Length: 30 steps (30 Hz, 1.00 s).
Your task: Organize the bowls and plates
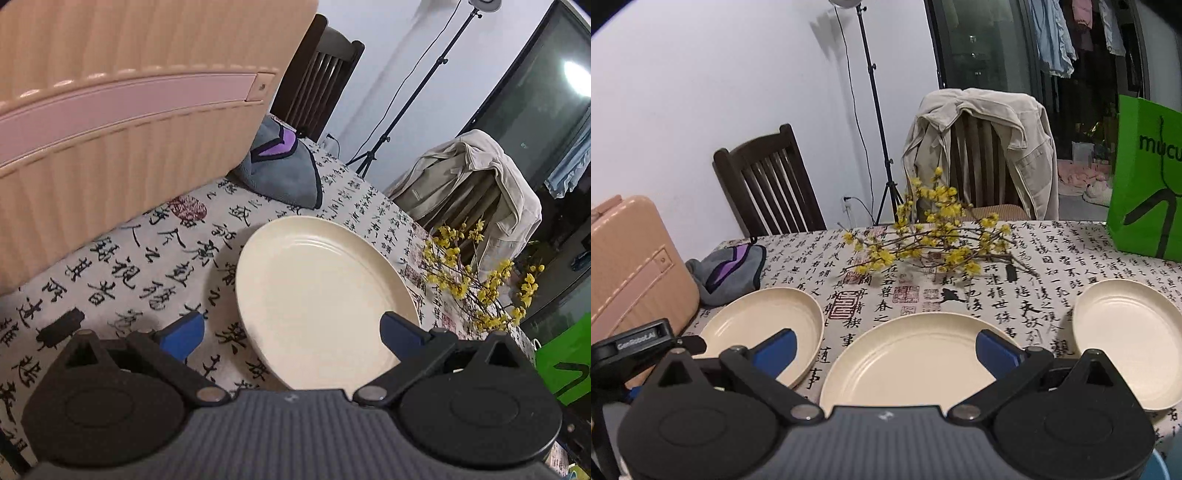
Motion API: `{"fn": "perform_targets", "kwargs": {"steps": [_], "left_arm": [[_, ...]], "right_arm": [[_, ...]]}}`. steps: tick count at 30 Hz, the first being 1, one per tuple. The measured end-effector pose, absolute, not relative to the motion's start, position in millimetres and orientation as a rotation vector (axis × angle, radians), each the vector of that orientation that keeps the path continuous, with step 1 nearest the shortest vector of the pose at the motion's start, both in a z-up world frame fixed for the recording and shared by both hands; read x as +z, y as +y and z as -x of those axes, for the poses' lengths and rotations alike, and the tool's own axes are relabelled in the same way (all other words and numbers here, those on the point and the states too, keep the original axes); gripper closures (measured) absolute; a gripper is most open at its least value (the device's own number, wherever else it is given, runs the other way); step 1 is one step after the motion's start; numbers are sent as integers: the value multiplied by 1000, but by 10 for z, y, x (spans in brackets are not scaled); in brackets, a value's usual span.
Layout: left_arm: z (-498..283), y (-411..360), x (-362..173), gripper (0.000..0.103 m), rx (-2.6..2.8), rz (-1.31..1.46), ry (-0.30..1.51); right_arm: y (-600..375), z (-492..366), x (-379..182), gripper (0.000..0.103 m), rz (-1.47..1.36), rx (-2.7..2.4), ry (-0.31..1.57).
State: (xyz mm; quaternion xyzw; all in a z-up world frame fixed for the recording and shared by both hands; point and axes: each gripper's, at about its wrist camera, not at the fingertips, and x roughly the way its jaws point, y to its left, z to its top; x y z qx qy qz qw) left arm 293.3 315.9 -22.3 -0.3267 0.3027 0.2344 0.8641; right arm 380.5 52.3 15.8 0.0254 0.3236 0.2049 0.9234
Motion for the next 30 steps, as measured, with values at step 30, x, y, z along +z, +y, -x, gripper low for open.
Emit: {"fn": "perform_targets", "kwargs": {"steps": [30], "left_arm": [[-3111, 3323, -546, 0, 573, 617, 629]], "right_arm": [[1677, -4471, -211, 0, -44, 477, 730]]}}
